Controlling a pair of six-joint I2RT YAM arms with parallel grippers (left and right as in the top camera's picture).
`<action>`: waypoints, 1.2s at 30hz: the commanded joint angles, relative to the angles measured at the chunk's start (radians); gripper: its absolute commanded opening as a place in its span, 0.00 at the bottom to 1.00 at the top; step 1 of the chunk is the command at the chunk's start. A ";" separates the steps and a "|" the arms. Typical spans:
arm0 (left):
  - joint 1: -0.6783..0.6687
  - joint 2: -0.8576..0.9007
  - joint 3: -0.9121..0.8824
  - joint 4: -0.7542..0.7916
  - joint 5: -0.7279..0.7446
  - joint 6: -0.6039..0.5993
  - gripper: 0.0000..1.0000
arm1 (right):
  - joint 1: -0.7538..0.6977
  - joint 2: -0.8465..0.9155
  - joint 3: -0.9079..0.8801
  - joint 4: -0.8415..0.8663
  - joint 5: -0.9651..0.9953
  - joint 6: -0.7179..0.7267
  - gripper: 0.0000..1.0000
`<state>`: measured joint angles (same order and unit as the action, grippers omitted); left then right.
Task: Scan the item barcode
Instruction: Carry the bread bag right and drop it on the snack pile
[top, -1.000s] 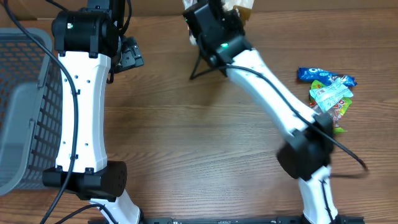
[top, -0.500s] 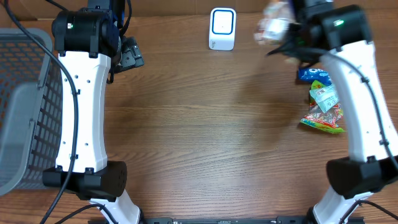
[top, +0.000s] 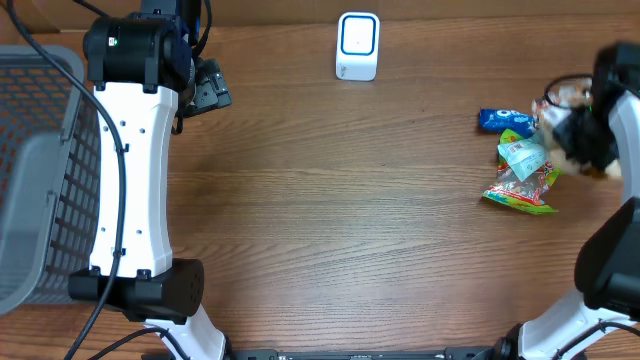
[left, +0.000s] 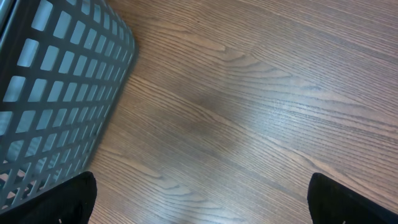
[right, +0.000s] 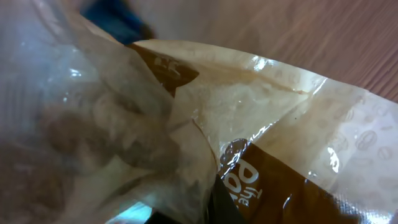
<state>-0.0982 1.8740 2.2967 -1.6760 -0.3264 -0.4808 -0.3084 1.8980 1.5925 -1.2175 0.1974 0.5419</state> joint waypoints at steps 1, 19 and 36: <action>-0.007 0.006 -0.004 0.001 -0.013 -0.017 1.00 | -0.036 0.001 -0.089 0.048 -0.088 0.012 0.14; -0.007 0.006 -0.004 0.001 -0.013 -0.017 1.00 | -0.005 -0.134 0.172 -0.182 -0.268 -0.123 0.90; -0.007 0.006 -0.004 0.001 -0.013 -0.017 1.00 | 0.348 -0.676 0.350 -0.364 -0.386 -0.150 1.00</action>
<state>-0.0982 1.8740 2.2967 -1.6760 -0.3264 -0.4808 0.0090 1.2564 1.9316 -1.5829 -0.1661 0.3927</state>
